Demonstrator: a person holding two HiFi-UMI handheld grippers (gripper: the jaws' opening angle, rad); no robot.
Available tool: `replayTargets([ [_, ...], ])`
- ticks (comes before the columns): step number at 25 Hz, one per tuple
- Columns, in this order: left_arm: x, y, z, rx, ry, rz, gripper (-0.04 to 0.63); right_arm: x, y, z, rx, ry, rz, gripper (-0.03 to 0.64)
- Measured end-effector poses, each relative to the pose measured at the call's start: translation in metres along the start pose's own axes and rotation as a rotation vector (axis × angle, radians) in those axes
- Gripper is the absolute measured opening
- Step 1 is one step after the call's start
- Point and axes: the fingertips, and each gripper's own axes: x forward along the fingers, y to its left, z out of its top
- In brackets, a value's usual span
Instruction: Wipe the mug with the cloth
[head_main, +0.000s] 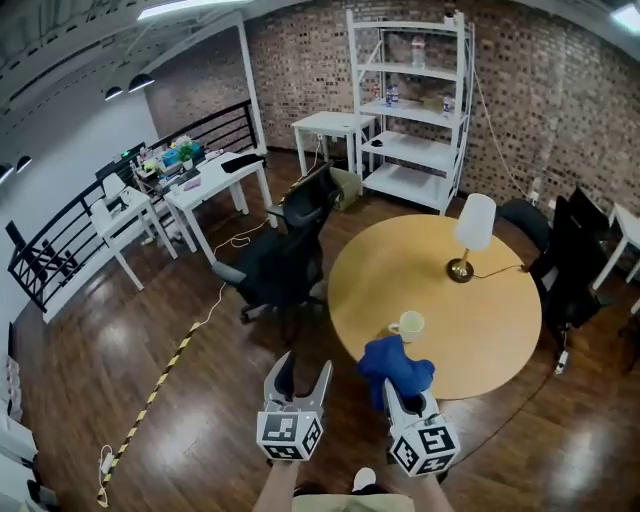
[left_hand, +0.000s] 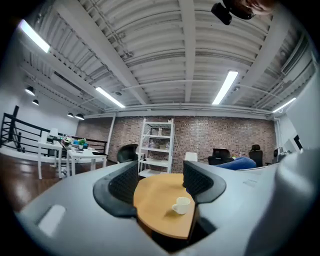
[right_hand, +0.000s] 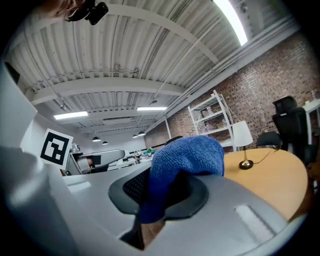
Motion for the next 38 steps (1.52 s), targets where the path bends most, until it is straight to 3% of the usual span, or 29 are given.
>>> replayTargets([
  [6, 0.062, -0.069, -0.03, 0.023, 0.062, -0.194, 0.261, -0.019, -0.081, 0.005, 0.046, -0.033, -0.176, 0.06],
  [17, 0.18, -0.094, -0.1, 0.066, 0.228, -0.4, 0.25, -0.005, -0.175, 0.002, 0.067, -0.019, -0.42, 0.06],
  [22, 0.239, -0.082, -0.136, 0.077, 0.314, -0.459, 0.241, 0.041, -0.195, 0.01, 0.039, -0.002, -0.446, 0.06],
  [27, 0.276, -0.064, -0.203, 0.193, 0.471, -0.504, 0.193, 0.081, -0.215, -0.017, 0.02, 0.104, -0.476, 0.06],
  [33, 0.292, -0.059, -0.272, 0.267, 0.62, -0.657, 0.178, 0.105, -0.219, -0.061, -0.007, 0.246, -0.458, 0.06],
  [35, 0.293, -0.067, -0.289, 0.297, 0.635, -0.739, 0.2, 0.108, -0.218, -0.081, -0.044, 0.301, -0.434, 0.06],
  [38, 0.289, -0.081, -0.314, 0.348, 0.676, -0.853, 0.316, 0.108, -0.218, -0.109, -0.089, 0.375, -0.403, 0.06],
])
